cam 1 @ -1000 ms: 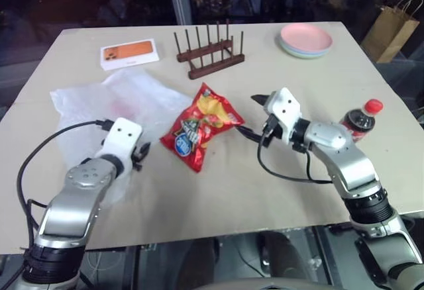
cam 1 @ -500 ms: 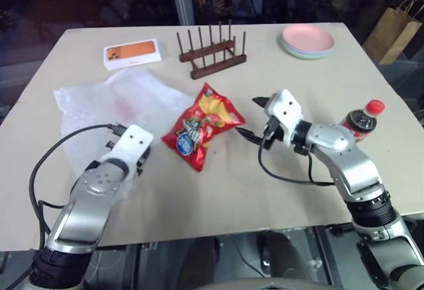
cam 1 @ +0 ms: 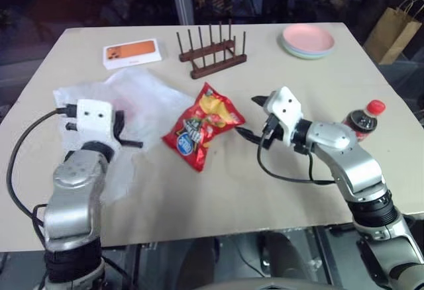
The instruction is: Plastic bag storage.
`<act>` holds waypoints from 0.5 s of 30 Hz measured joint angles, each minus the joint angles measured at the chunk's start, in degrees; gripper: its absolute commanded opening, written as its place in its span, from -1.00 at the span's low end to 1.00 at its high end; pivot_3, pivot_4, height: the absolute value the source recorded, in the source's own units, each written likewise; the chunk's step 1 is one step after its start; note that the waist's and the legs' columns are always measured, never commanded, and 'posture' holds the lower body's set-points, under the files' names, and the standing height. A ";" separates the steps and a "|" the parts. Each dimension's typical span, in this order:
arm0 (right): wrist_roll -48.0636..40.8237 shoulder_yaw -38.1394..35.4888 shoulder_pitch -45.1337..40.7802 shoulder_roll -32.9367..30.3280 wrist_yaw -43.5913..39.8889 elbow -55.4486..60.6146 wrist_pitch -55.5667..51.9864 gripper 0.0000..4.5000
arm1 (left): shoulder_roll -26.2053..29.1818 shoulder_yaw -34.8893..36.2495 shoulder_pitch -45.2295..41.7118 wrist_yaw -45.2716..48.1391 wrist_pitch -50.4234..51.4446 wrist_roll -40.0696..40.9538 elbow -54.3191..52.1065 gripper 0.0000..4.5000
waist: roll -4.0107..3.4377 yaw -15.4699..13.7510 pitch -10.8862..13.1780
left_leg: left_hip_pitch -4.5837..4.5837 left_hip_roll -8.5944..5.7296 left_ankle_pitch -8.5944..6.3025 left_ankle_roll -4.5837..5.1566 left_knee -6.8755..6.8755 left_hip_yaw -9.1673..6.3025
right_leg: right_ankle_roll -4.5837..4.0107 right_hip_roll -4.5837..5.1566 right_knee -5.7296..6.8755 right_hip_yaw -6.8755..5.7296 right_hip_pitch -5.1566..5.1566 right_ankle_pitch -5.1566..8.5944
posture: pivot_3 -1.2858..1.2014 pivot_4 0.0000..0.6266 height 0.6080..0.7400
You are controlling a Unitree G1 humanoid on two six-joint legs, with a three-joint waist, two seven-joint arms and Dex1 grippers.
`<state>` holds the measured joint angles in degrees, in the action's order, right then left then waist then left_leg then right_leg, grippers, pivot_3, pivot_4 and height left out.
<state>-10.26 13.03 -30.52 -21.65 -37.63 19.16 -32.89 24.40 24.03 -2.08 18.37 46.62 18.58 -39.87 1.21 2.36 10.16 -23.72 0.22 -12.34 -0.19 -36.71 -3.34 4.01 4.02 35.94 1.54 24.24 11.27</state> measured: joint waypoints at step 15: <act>-1.39 -0.11 0.28 0.69 -1.24 -1.78 1.76 1.00 | -10.41 12.63 44.16 -2.59 -9.20 0.58 -18.28 0.97 | 0.03 -0.30 -0.03 | 0.04 0.21 -0.02 -0.01 -0.44 -0.10 | -0.13 -0.19 0.01 -0.17 -0.15 0.21 | 0.03 -0.52 1.00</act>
<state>-11.65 12.93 -30.24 -20.96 -38.86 17.38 -31.14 13.99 36.67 42.07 15.77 37.42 19.16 -58.15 1.24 2.06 10.14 -23.68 0.43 -12.36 -0.20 -37.15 -3.44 3.88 3.84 35.94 1.37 24.09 11.48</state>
